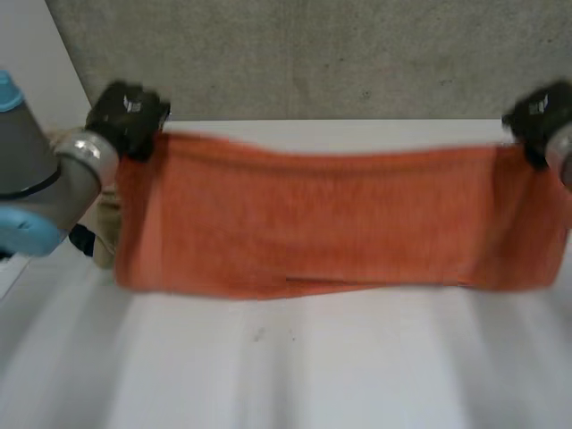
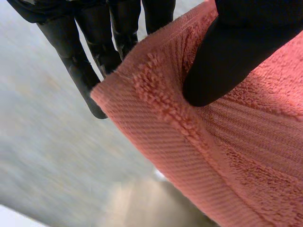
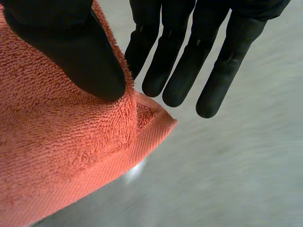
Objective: Fold the laundry.
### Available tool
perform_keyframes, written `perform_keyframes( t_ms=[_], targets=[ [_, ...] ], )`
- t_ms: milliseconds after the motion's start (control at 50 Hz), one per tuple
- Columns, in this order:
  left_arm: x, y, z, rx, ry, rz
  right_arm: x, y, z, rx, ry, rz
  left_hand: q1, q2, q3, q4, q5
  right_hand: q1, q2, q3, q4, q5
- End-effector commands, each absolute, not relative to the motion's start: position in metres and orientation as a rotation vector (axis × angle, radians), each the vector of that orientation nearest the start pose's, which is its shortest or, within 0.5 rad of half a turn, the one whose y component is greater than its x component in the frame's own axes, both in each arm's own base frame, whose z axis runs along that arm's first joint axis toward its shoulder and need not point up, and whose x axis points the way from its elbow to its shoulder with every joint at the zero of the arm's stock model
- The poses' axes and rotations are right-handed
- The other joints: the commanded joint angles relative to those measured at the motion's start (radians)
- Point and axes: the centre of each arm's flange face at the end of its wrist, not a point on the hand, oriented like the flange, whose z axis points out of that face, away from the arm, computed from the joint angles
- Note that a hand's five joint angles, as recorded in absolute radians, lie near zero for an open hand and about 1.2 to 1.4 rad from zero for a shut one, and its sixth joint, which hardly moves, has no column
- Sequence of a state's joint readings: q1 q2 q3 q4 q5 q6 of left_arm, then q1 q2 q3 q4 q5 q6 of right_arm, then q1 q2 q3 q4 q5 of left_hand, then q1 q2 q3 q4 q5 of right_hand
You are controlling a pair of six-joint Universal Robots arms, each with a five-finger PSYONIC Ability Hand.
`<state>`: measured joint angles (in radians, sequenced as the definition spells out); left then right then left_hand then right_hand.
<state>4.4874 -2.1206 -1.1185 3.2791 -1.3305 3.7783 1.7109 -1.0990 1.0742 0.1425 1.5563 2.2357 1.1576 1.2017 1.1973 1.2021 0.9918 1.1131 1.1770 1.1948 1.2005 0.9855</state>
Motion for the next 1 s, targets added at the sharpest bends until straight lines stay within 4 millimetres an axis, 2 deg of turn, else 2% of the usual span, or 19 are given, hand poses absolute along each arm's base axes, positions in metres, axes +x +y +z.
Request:
perform_keyframes(
  t_ms=[20, 60, 80, 140, 200, 240, 400, 420, 480, 500, 520, 560, 660, 720, 760, 880, 900, 960, 1000],
  targets=[
    [-0.259, -0.419, 0.360, 0.754, 1.083, -2.619, 0.200, -0.420, 0.378, -0.810, 1.594, -3.227, 0.239, 0.195, 0.199, 0.194, 0.230, 0.283, 0.219, 0.201, 0.196, 0.236],
    [-0.257, -0.413, 0.389, 0.636, 0.951, -2.731, 0.200, -0.417, 0.393, -0.725, 1.449, -3.318, 0.239, 0.195, 0.199, 0.194, 0.230, 0.283, 0.219, 0.201, 0.196, 0.236],
    [-0.255, -0.411, 0.394, 0.612, 0.940, -2.750, 0.200, -0.415, 0.400, -0.686, 1.388, -3.353, 0.239, 0.195, 0.199, 0.194, 0.230, 0.283, 0.219, 0.201, 0.196, 0.236],
    [-0.245, -0.406, 0.404, 0.561, 0.968, -2.780, 0.205, -0.407, 0.405, -0.657, 1.308, -3.367, 0.239, 0.195, 0.199, 0.194, 0.230, 0.283, 0.219, 0.201, 0.196, 0.236],
    [-0.240, -0.404, 0.394, 0.565, 1.040, -2.768, 0.209, -0.405, 0.394, -0.685, 1.342, -3.324, 0.239, 0.195, 0.199, 0.194, 0.230, 0.283, 0.219, 0.201, 0.196, 0.236],
    [-0.238, -0.404, 0.374, 0.593, 1.132, -2.734, 0.209, -0.405, 0.385, -0.693, 1.380, -3.294, 0.239, 0.195, 0.199, 0.194, 0.230, 0.283, 0.219, 0.201, 0.196, 0.236],
    [-0.241, -0.391, 0.281, 0.766, 1.479, -2.585, 0.202, -0.406, 0.309, -0.821, 1.694, -3.032, 0.239, 0.195, 0.199, 0.194, 0.230, 0.283, 0.219, 0.201, 0.196, 0.236],
    [-0.241, -0.389, 0.271, 0.780, 1.518, -2.567, 0.201, -0.404, 0.289, -0.869, 1.758, -2.952, 0.239, 0.195, 0.199, 0.194, 0.230, 0.283, 0.219, 0.201, 0.196, 0.236],
    [-0.241, -0.378, 0.236, 0.828, 1.653, -2.489, 0.200, -0.401, 0.256, -0.947, 1.848, -2.817, 0.239, 0.195, 0.199, 0.194, 0.230, 0.283, 0.219, 0.201, 0.196, 0.236],
    [-0.240, -0.376, 0.227, 0.839, 1.686, -2.468, 0.201, -0.399, 0.234, -1.000, 1.914, -2.720, 0.239, 0.195, 0.199, 0.194, 0.230, 0.283, 0.219, 0.201, 0.196, 0.236],
    [-0.239, -0.371, 0.209, 0.858, 1.756, -2.423, 0.200, -0.397, 0.221, -1.027, 1.956, -2.667, 0.239, 0.195, 0.199, 0.194, 0.230, 0.283, 0.219, 0.201, 0.196, 0.236],
    [-0.238, -0.364, 0.192, 0.880, 1.824, -2.373, 0.201, -0.390, 0.193, -1.079, 2.061, -2.524, 0.239, 0.195, 0.199, 0.194, 0.230, 0.283, 0.219, 0.201, 0.196, 0.236],
    [-0.234, -0.335, 0.161, 0.940, 2.005, -2.226, 0.191, -0.371, 0.161, -1.183, 2.263, -2.261, 0.239, 0.195, 0.199, 0.194, 0.230, 0.283, 0.219, 0.201, 0.196, 0.236],
    [-0.227, -0.302, 0.164, 1.022, 2.085, -2.084, 0.178, -0.353, 0.144, -1.289, 2.410, -2.052, 0.239, 0.195, 0.199, 0.194, 0.230, 0.283, 0.219, 0.201, 0.196, 0.236],
    [-0.220, -0.279, 0.175, 1.074, 2.114, -1.978, 0.173, -0.342, 0.145, -1.362, 2.444, -1.990, 0.239, 0.195, 0.199, 0.194, 0.230, 0.283, 0.219, 0.201, 0.196, 0.236],
    [-0.204, -0.219, 0.190, 1.191, 2.279, -1.665, 0.135, -0.296, 0.185, -1.603, 2.607, -1.877, 0.239, 0.195, 0.199, 0.194, 0.230, 0.283, 0.219, 0.201, 0.196, 0.236],
    [-0.199, -0.200, 0.193, 1.225, 2.340, -1.560, 0.131, -0.289, 0.189, -1.636, 2.628, -1.841, 0.239, 0.195, 0.199, 0.194, 0.230, 0.283, 0.219, 0.201, 0.196, 0.236],
    [-0.190, -0.168, 0.195, 1.296, 2.444, -1.362, 0.122, -0.262, 0.197, -1.741, 2.693, -1.640, 0.239, 0.195, 0.199, 0.194, 0.230, 0.283, 0.219, 0.201, 0.196, 0.236],
    [-0.189, -0.160, 0.195, 1.334, 2.455, -1.308, 0.119, -0.250, 0.200, -1.774, 2.707, -1.523, 0.239, 0.195, 0.199, 0.194, 0.230, 0.283, 0.219, 0.201, 0.196, 0.236]
  ],
)
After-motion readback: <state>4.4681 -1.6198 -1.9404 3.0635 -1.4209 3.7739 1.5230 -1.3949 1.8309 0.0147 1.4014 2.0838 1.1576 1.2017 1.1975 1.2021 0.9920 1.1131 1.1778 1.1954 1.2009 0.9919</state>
